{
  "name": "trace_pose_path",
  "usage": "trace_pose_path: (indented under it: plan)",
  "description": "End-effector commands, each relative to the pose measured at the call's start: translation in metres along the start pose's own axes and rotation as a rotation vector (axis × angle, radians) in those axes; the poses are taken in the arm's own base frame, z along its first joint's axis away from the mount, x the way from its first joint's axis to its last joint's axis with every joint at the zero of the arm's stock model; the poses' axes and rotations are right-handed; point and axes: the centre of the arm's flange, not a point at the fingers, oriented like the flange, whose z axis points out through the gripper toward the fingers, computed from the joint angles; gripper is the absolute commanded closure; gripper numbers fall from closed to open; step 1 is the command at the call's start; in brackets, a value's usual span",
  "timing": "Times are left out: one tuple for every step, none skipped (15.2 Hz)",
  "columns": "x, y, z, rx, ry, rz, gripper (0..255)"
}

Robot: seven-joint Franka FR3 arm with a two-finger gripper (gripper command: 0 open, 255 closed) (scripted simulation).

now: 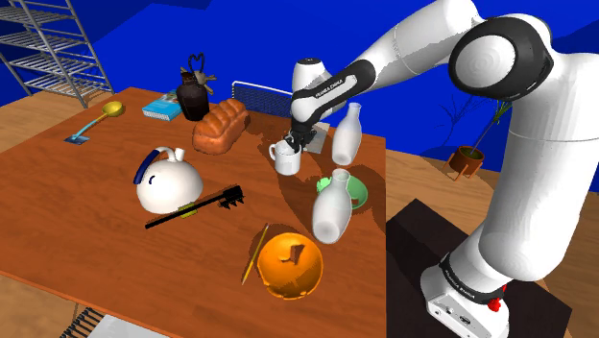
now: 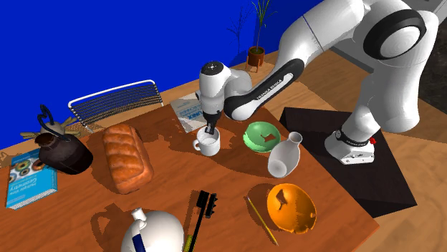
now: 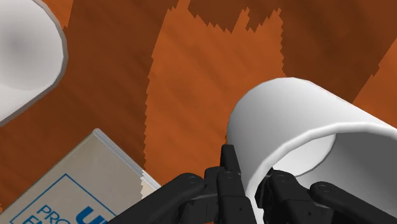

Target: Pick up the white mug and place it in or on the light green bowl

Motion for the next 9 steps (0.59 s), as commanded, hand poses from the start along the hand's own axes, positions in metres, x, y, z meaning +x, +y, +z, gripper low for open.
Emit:
trace_pose_path:
  plan:
    - [0.000,0.000,0.000,0.000,-0.001,0.000,255]
    - [0.000,0.000,0.000,0.000,-0.001,0.000,255]
    - [0.000,0.000,0.000,0.000,-0.001,0.000,255]
    - [0.000,0.000,0.000,0.000,-0.001,0.000,255]
    - [0.000,0.000,-0.005,0.000,-0.001,0.000,255]
    - [0.000,0.000,-0.010,0.000,-0.001,0.000,255]
    - [0.001,0.000,-0.015,0.000,-0.001,0.000,255]
    - [0.001,0.000,-0.021,0.000,-0.001,0.000,255]
    - [0.001,0.000,-0.026,0.000,-0.001,0.000,255]
